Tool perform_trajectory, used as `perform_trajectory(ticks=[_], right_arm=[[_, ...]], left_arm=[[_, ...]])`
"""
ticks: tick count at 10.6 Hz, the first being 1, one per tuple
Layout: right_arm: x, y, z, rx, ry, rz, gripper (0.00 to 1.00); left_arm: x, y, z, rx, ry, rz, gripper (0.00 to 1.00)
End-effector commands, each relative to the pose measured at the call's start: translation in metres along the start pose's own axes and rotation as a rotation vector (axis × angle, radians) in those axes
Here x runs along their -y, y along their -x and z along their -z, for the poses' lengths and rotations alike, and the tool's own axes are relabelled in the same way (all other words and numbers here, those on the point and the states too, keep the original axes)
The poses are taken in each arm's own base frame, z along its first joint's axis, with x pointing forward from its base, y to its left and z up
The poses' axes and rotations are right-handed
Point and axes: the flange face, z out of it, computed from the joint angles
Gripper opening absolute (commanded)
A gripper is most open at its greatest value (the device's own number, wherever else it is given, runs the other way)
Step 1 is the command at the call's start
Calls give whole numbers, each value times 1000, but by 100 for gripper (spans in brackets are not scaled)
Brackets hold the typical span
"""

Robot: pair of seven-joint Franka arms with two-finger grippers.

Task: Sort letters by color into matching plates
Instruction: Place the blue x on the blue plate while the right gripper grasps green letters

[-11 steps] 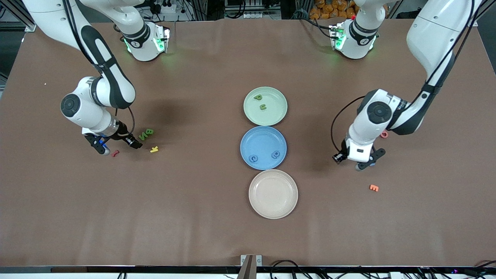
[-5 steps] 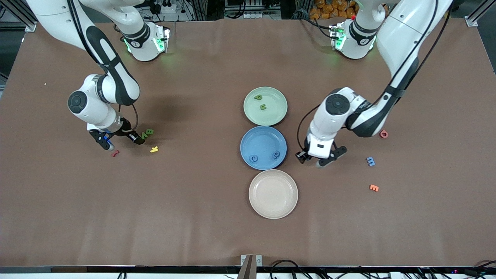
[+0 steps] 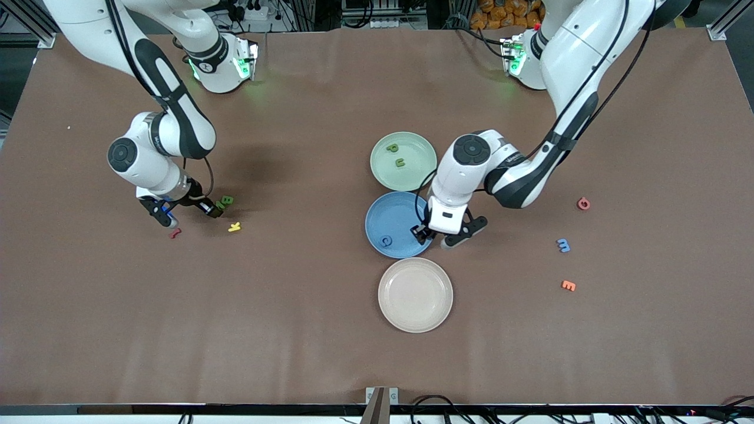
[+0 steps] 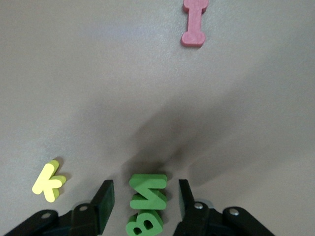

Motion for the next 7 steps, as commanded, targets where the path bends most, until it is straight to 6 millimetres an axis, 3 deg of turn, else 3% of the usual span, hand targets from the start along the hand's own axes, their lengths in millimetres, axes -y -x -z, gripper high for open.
perform_trajectory(ticks=[1,2,3,4,5,7], right_arm=[[-1,8,-1,-4,-7,-12,53],[-2,10,-4,0,-2,-11,50],[-2,10,-4,0,-2,-9,48],[-1,10,-5,-4,-2,-7,47],[-2,10,-8,-13,-5,-8,47],[-3,10,-10,-13,-3,-8,41]], left_arm=[[-23,14,-2,-3,17,13,0],[-27,12,3,-8,28,20,0],[-29,9,5,-12,33,11,39],[-34,5,9,-30,47,-8,99],[-39,0,16,-41,60,-3,100],[-31,-1,9,-49,-13,-28,100]])
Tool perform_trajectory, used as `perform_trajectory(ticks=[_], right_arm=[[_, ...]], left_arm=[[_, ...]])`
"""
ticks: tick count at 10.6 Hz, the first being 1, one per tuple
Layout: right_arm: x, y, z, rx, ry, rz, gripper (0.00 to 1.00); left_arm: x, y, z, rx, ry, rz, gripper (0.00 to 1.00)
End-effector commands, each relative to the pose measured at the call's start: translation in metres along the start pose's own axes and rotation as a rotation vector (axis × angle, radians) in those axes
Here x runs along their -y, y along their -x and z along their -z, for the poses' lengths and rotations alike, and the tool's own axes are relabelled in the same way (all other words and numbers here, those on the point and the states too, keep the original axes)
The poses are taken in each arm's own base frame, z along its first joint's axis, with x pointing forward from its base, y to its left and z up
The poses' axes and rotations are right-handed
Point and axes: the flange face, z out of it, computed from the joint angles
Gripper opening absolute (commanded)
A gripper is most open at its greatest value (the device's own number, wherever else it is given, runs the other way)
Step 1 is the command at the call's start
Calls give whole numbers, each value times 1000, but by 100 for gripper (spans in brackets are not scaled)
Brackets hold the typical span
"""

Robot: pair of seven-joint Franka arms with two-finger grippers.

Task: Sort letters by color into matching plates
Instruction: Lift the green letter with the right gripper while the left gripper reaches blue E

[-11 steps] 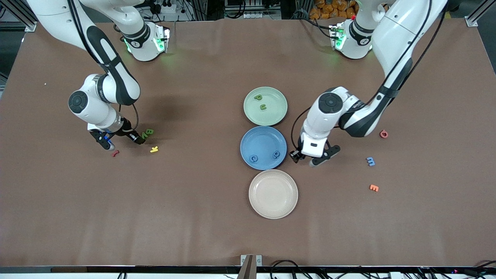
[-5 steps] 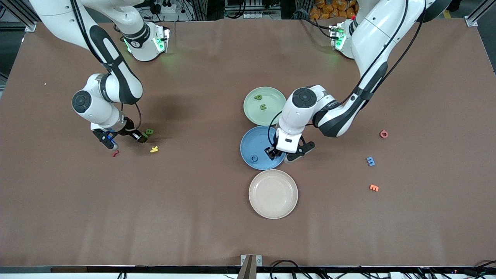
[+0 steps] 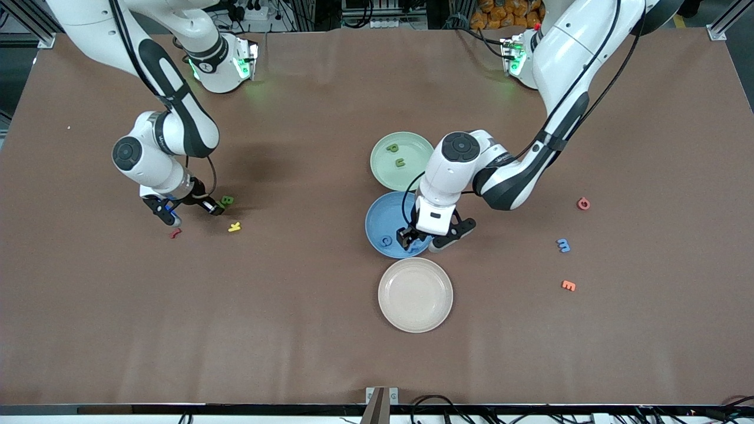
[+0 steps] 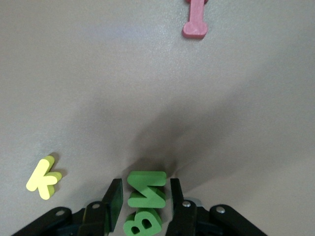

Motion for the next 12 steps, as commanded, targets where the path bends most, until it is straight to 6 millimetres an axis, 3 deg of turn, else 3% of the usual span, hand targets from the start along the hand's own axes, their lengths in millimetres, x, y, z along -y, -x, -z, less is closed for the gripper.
perform_trajectory(ticks=[1,3,5,7,10,12], right_arm=[[-2,4,-5,-6,-4,-15,39],[-2,3,-6,-9,-5,-11,32],[-2,3,-5,-11,-7,-3,12],[3,-1,8,-21,-22,20,0],[17,-10,48,14,-34,95,0],[36,-16,81,73,-28,104,0]], left_arm=[[7,-11,-3,-39,-78,-81,100],[26,-33,-6,-31,-218,-262,100],[51,-62,-1,-2,-343,-341,100],[75,-98,5,15,-400,-347,100],[125,-146,9,71,-444,-381,100],[157,-178,21,106,-422,-345,100]])
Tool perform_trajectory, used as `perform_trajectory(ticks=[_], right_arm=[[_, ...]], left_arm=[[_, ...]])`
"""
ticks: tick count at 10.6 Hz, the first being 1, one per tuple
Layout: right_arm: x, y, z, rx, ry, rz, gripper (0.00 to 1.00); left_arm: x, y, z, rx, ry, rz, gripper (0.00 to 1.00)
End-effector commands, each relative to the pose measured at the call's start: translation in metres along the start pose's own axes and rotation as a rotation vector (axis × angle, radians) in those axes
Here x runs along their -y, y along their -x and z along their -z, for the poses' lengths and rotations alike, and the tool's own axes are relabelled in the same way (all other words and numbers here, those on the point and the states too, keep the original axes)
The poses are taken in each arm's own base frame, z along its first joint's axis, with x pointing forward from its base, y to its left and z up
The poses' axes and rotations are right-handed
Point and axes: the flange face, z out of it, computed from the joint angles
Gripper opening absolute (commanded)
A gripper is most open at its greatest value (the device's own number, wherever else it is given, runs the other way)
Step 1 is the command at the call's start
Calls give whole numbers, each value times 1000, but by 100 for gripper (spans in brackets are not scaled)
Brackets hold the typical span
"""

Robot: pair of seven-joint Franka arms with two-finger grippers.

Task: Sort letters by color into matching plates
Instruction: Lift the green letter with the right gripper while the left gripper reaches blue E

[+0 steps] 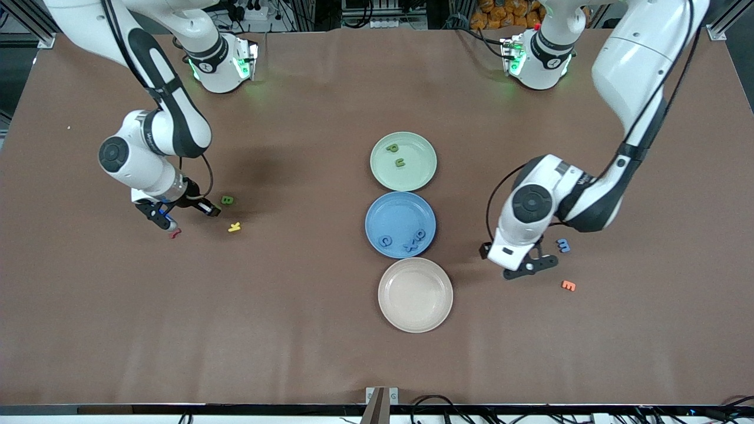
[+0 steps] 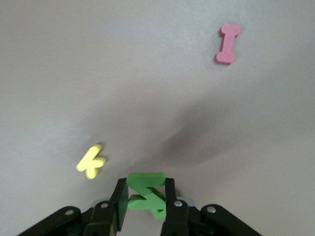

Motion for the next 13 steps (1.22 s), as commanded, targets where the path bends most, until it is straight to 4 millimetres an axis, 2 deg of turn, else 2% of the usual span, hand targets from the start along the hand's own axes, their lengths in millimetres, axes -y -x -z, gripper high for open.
perform_trajectory(ticks=[1,2,4,6,9,13], right_arm=[[24,-7,48,69,-9,26,0],[33,-5,54,70,-11,25,0],[49,6,64,57,-23,15,0],[80,25,69,54,-36,-13,0],[149,76,79,62,-65,-110,0],[224,152,68,94,-73,-169,0]], left_arm=[[58,-10,5,49,38,5,100],[70,-14,6,58,52,7,100],[74,-20,22,29,57,6,100],[81,-26,25,21,58,20,100],[98,-31,15,39,54,26,100],[139,-33,-15,97,31,81,100]])
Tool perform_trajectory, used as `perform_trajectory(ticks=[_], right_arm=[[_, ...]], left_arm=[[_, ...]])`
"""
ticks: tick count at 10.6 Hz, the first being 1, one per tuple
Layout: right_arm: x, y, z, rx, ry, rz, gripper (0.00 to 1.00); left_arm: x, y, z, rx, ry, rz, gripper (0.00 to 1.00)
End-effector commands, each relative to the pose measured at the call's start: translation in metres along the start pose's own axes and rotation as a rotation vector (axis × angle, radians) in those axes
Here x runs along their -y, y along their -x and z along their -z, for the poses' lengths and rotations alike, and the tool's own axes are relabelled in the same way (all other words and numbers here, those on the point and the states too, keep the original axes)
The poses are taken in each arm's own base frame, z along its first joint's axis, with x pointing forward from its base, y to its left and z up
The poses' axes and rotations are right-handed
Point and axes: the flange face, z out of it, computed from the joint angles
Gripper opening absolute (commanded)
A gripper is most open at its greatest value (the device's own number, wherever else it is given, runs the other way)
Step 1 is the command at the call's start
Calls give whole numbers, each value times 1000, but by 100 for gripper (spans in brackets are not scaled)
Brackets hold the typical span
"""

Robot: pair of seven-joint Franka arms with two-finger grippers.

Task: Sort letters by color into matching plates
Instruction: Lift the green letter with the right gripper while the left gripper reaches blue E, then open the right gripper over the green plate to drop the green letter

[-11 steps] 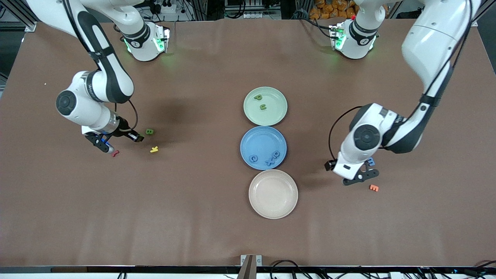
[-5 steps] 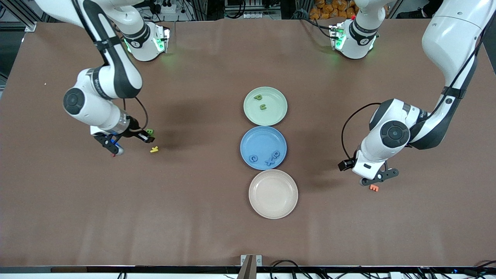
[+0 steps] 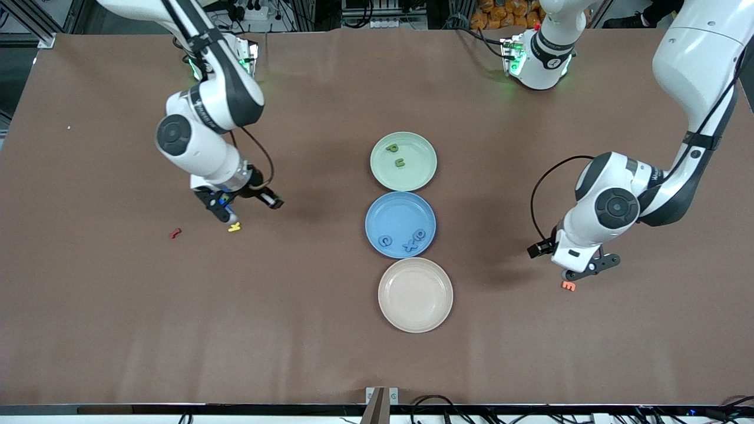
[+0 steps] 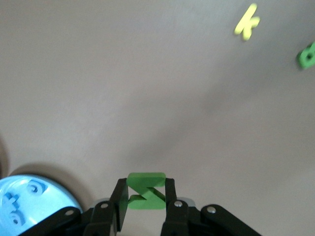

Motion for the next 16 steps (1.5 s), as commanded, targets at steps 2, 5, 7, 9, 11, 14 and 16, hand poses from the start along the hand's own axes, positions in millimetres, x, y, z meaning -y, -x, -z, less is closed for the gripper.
perform_trajectory(ticks=[2,5,7,9,11,14,16], right_arm=[[73,84,-29,41,-5,-67,0],[99,131,-62,38,-37,-73,0],[104,167,-94,43,-45,-52,0],[103,194,-121,48,-45,-17,0],[102,211,-141,58,-36,-18,0],[103,236,-145,66,-31,-18,1],[104,239,-149,70,-28,-29,27]], left_arm=[[32,-1,-28,28,-45,19,100],[41,6,-51,32,-72,37,100],[51,16,-66,33,-58,53,100],[68,23,-73,4,-34,78,100],[75,24,-77,-5,-7,105,100],[75,21,-80,-20,25,98,100],[73,20,-80,-32,37,11,100]])
